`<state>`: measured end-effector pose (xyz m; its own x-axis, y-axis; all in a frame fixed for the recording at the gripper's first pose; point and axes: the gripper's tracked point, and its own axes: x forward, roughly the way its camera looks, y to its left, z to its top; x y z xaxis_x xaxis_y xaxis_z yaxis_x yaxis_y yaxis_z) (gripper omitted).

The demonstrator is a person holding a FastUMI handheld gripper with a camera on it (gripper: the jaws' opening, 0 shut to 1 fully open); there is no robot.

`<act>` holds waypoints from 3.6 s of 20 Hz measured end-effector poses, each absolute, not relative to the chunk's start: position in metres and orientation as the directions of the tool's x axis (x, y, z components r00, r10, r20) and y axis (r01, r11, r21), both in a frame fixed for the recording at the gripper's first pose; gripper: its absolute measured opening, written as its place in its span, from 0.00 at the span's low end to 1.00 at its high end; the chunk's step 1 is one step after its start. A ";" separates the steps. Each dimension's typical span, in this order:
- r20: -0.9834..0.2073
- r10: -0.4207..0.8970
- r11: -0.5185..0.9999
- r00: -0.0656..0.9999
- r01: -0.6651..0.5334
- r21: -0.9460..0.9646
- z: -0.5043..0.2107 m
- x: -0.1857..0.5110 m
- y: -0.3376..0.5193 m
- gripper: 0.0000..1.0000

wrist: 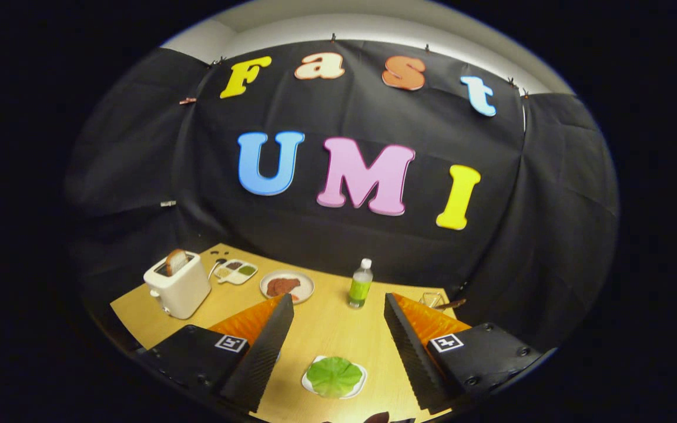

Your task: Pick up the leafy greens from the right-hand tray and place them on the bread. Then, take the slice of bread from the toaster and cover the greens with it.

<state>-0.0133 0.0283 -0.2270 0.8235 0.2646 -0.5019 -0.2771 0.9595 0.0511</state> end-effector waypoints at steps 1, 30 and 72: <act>-0.540 0.271 0.957 0.797 -0.283 0.063 -0.249 -0.018 0.029 0.96; -0.923 0.219 0.966 0.317 -0.203 0.160 -0.559 -0.058 0.024 0.41; -0.800 0.538 0.756 0.266 -0.572 0.318 -0.421 -0.044 0.255 0.64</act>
